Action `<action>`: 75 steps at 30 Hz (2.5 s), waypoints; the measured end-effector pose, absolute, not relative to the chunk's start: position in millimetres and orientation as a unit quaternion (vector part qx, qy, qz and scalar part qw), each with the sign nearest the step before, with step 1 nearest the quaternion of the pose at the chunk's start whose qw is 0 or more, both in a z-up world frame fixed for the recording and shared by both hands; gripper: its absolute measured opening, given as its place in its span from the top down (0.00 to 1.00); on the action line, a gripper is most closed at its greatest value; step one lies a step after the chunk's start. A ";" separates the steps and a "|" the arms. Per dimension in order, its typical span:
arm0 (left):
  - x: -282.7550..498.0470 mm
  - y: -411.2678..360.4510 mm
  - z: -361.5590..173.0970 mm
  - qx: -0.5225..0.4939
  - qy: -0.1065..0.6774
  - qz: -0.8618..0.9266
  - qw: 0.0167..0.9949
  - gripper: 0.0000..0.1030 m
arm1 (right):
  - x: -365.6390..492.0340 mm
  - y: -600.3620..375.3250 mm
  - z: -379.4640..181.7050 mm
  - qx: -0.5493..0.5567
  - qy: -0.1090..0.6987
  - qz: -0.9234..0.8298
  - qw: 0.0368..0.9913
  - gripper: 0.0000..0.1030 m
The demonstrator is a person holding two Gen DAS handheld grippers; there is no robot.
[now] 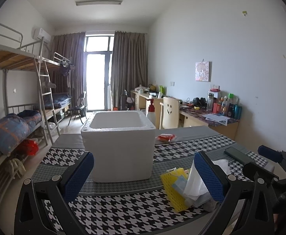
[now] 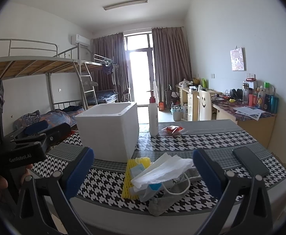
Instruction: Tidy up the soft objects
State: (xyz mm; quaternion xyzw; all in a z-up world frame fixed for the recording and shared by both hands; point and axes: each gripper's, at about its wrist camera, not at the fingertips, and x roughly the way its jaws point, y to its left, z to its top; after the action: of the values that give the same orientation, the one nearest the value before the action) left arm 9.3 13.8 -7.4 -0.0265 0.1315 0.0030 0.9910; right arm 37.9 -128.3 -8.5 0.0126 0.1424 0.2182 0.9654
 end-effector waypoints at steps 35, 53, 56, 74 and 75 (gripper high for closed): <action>35.5 9.4 -20.9 -0.026 0.166 -0.022 0.986 0.01 | 60.0 -125.7 -14.5 0.006 0.168 0.207 0.964 0.01; 56.4 9.0 -38.3 -0.037 0.201 -0.029 0.978 0.01 | 76.5 -125.5 -31.1 -0.002 0.208 0.201 0.957 0.01; 60.3 10.5 -41.4 -0.039 0.209 -0.029 0.977 0.01 | 77.3 -121.7 -32.4 -0.006 0.212 0.204 0.956 0.01; 75.3 4.0 -62.5 -0.038 0.244 -0.057 0.967 0.01 | 96.1 -118.9 -52.8 -0.018 0.284 0.198 0.938 0.35; 76.1 4.2 -63.4 -0.038 0.245 -0.056 0.967 0.01 | 95.6 -118.3 -54.6 -0.019 0.286 0.198 0.937 0.38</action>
State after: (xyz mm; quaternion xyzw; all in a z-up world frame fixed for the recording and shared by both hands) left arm 76.1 4.2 -63.4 -0.0377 0.2455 -0.0559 0.9671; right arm 95.6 -118.3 -54.6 -0.0195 0.2857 0.1984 0.9373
